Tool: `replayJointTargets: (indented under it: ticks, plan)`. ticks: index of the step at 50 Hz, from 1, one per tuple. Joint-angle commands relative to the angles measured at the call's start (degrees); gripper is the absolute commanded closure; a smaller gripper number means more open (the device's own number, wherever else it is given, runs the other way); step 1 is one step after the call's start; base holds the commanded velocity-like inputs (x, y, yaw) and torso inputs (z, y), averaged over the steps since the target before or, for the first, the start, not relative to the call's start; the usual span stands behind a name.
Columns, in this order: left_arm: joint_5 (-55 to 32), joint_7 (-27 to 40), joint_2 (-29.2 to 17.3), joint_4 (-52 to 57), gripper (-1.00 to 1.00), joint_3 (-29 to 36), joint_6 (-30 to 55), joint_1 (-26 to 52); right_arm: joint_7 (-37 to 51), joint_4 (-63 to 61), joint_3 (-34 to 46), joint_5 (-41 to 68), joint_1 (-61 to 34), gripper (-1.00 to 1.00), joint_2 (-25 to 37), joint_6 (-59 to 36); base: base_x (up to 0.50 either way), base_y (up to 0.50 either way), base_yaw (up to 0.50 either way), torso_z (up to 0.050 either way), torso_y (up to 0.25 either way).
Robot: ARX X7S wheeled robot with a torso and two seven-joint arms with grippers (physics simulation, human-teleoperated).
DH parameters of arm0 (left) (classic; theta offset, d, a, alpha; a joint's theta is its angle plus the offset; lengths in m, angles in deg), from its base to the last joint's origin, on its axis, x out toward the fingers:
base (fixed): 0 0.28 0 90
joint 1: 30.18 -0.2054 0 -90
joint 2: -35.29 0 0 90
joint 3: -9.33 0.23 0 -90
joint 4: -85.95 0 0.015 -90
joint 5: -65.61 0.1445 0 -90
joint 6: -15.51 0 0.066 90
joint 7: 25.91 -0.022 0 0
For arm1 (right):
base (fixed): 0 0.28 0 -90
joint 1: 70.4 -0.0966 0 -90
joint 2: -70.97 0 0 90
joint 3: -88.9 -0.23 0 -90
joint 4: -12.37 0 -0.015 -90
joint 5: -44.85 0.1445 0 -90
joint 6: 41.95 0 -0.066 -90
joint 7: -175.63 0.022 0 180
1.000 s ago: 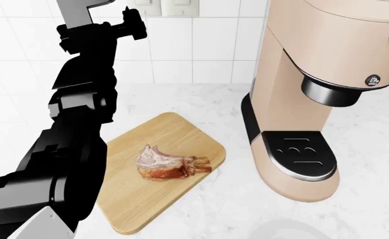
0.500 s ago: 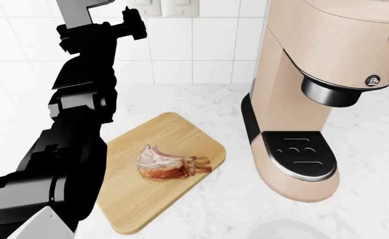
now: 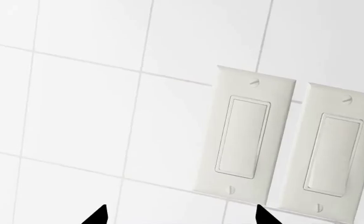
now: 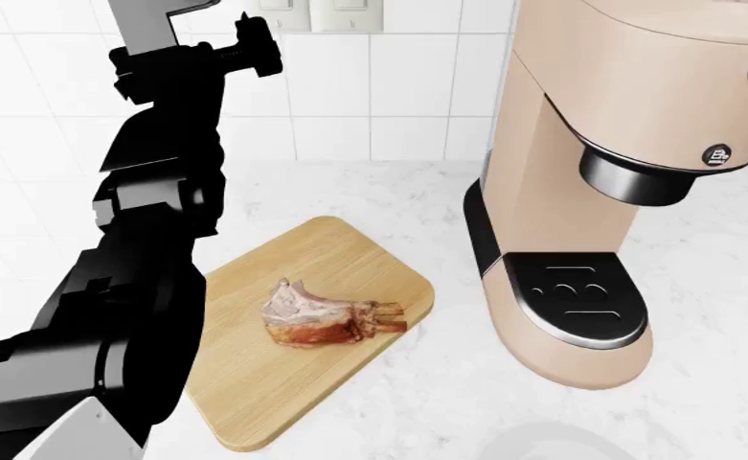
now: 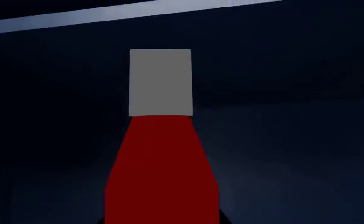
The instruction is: Pick the lamb chop from the plate and place it on the cutting board. Then pick the condiment bottle from the cabinet and place it next to the cutting board.
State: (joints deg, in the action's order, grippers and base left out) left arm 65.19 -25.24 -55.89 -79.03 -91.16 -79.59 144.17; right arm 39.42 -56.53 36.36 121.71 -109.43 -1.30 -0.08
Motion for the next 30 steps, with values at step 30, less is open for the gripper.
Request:
replayJointTargets:
  ticks: [30]
  plan:
    - [0.0, 0.2, 0.0, 0.0, -1.00, 0.2, -0.1, 0.0, 0.9, -6.4, -3.2, 2.1, -1.1, 1.00, 0.4, -2.9, -0.47, 0.06, 0.00, 0.000, 0.000]
